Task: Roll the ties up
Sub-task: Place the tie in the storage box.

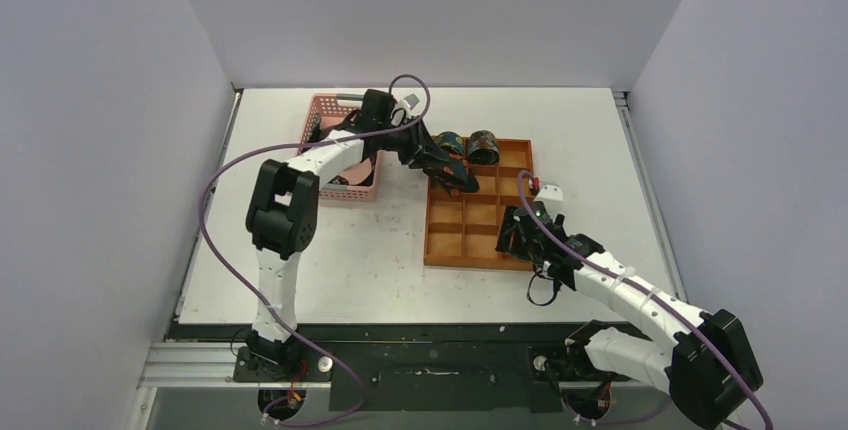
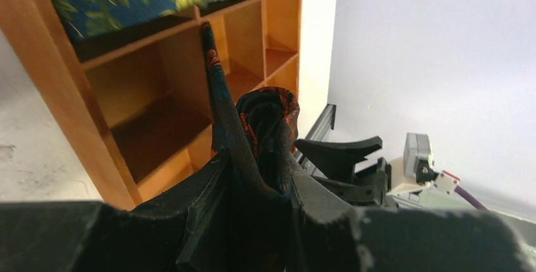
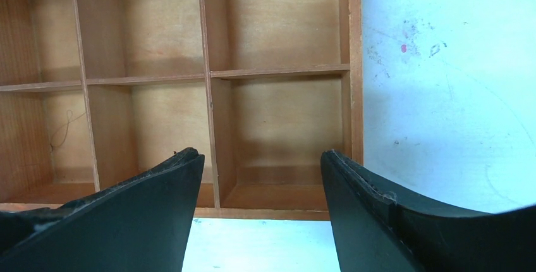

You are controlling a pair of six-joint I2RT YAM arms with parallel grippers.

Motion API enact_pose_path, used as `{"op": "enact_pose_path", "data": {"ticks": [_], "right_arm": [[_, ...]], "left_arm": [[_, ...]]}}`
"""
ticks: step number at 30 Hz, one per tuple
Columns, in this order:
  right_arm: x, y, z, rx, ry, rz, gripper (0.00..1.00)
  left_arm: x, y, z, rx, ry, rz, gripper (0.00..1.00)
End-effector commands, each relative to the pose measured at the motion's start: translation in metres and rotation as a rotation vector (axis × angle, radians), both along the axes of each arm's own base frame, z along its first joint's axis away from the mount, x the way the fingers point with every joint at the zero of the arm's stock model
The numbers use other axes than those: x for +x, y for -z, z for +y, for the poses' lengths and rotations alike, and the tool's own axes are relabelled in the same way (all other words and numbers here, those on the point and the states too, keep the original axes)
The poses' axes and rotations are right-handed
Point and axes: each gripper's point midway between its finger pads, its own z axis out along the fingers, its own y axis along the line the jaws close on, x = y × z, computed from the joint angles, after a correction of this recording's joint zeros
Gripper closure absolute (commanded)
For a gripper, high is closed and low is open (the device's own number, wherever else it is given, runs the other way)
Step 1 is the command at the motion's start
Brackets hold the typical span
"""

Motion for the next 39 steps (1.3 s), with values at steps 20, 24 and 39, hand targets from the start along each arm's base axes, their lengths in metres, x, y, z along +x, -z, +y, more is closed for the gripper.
{"op": "enact_pose_path", "data": {"ticks": [20, 24, 39], "right_arm": [[0.001, 0.024, 0.006, 0.029, -0.017, 0.022, 0.31], [0.0, 0.028, 0.006, 0.031, -0.022, 0.027, 0.31], [-0.005, 0.036, 0.008, 0.045, -0.035, 0.035, 0.31]], "left_arm": [[0.026, 0.05, 0.021, 0.56, -0.035, -0.136, 1.0], [0.023, 0.06, 0.017, 0.627, -0.035, -0.143, 1.0], [0.014, 0.052, -0.013, 0.865, -0.12, -0.316, 1.0]]}}
